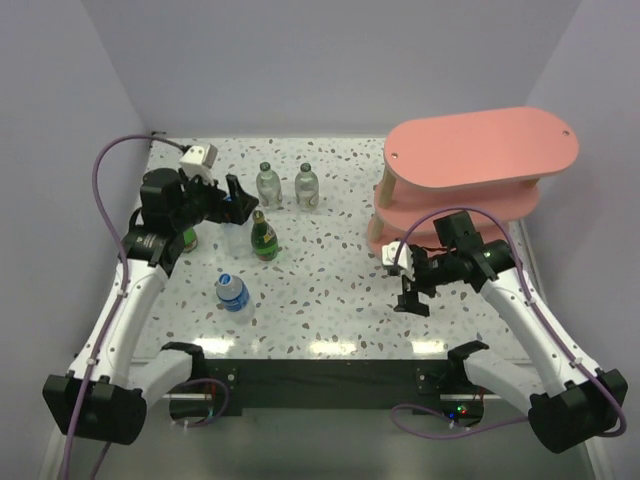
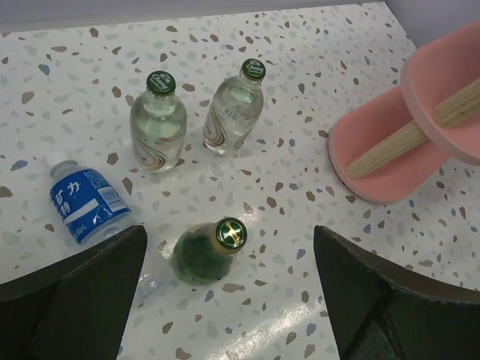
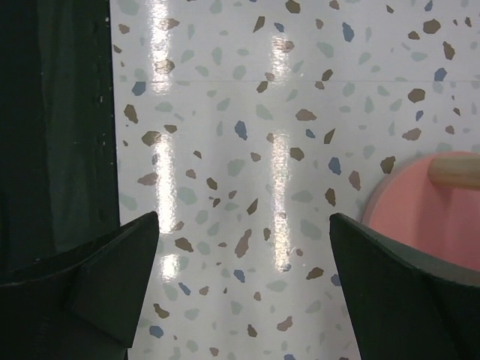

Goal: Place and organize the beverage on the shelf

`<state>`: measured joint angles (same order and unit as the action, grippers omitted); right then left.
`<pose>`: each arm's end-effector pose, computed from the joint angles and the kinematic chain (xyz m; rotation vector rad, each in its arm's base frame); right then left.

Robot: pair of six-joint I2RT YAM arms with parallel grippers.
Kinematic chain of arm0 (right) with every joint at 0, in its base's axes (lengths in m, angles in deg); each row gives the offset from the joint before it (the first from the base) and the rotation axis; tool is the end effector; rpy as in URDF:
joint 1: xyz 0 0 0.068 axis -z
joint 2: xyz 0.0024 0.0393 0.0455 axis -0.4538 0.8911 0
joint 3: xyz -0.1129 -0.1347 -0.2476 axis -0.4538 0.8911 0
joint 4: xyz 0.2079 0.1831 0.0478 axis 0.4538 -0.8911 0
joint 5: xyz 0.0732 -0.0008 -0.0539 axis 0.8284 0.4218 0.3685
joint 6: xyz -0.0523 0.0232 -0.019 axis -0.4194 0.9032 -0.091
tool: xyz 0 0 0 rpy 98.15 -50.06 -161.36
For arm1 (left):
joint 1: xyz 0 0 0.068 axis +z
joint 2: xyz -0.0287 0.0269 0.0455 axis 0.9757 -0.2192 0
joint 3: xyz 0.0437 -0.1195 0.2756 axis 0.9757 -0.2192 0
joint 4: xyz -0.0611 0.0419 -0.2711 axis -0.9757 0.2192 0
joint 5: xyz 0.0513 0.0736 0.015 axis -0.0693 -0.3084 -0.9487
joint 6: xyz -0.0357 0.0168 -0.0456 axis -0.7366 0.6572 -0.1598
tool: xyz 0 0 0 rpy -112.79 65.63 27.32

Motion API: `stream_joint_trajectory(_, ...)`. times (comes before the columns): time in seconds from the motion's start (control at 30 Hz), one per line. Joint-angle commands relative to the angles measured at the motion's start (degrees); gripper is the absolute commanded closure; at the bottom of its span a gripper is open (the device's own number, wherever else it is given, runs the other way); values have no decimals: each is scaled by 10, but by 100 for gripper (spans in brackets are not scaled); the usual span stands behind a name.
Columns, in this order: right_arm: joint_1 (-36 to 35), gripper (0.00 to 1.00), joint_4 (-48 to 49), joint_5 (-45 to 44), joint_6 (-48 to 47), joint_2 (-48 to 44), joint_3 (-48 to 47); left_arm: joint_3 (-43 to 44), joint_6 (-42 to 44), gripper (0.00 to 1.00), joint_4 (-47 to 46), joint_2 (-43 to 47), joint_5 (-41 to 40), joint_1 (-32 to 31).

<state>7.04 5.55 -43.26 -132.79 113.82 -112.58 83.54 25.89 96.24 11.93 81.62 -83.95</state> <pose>0.1546 0.0873 0.3066 -1.7133 1.6972 0.6520 0.2310 -0.0436 0.3762 0.1598 1.9181 -0.5938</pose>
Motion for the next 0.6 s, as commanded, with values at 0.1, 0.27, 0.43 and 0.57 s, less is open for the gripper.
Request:
stream_joint_trajectory(0.1,-15,1,79,-60,75,10,-16,112,6,8,76,-82,-117,-94)
stream_joint_trajectory(0.27,-19,1,119,-83,126,16,-10,133,-13,20,156,-112,-219,-135)
stream_joint_trajectory(0.43,-27,1,133,-84,132,24,-5,152,-26,35,197,-141,-288,-159)
stream_joint_trajectory(0.57,-33,1,142,-87,135,31,-9,163,-27,38,210,-170,-306,-180)
